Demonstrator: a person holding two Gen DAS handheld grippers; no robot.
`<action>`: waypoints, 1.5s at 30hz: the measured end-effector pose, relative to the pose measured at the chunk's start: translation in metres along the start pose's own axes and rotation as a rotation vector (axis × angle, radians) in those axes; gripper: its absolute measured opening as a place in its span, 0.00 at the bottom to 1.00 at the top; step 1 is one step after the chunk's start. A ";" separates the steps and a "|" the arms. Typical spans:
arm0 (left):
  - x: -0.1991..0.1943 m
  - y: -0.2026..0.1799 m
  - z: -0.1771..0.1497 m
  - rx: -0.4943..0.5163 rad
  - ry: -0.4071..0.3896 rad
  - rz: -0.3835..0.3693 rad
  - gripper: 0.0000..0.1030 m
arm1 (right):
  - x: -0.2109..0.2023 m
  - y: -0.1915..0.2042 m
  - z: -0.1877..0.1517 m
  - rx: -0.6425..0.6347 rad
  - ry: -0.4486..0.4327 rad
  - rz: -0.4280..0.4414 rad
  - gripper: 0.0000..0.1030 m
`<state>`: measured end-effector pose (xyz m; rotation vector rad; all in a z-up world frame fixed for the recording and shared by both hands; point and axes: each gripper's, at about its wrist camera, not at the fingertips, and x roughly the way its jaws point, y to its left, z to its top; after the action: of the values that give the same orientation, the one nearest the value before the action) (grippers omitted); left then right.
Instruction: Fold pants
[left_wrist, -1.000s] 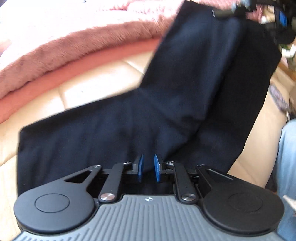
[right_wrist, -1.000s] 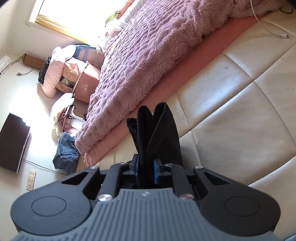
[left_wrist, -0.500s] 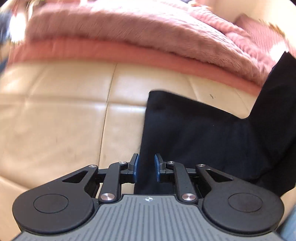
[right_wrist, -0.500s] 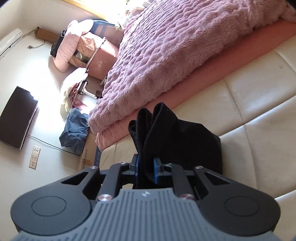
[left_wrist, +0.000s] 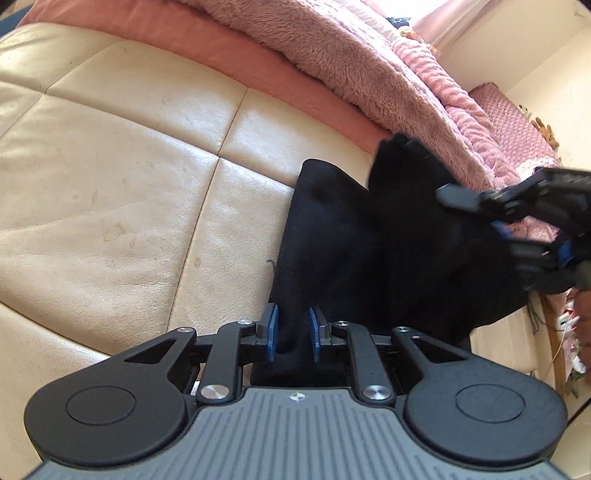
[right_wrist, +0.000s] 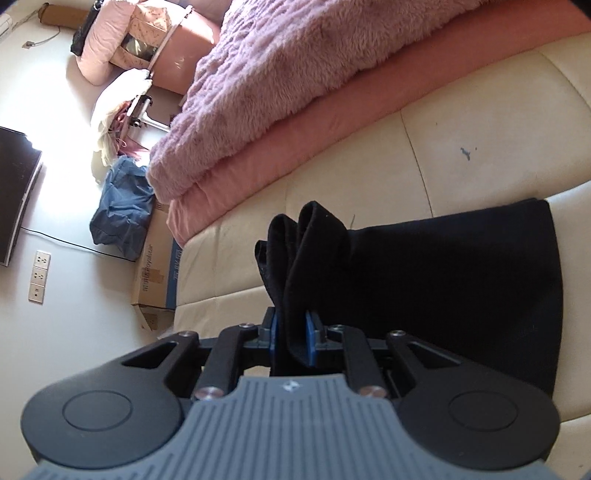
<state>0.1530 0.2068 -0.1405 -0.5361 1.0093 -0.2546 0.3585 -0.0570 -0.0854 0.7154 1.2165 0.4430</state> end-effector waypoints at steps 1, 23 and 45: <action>-0.001 0.001 0.001 -0.005 0.001 -0.004 0.18 | 0.009 0.000 0.000 -0.002 0.003 -0.019 0.10; -0.031 -0.028 0.031 0.054 -0.104 0.016 0.37 | -0.063 -0.026 -0.011 -0.223 -0.052 -0.114 0.35; 0.000 -0.072 0.004 0.420 -0.007 0.296 0.43 | -0.069 -0.083 -0.095 -0.504 -0.086 -0.250 0.19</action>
<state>0.1589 0.1475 -0.1002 -0.0047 0.9800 -0.1920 0.2419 -0.1366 -0.1127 0.1468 1.0382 0.4787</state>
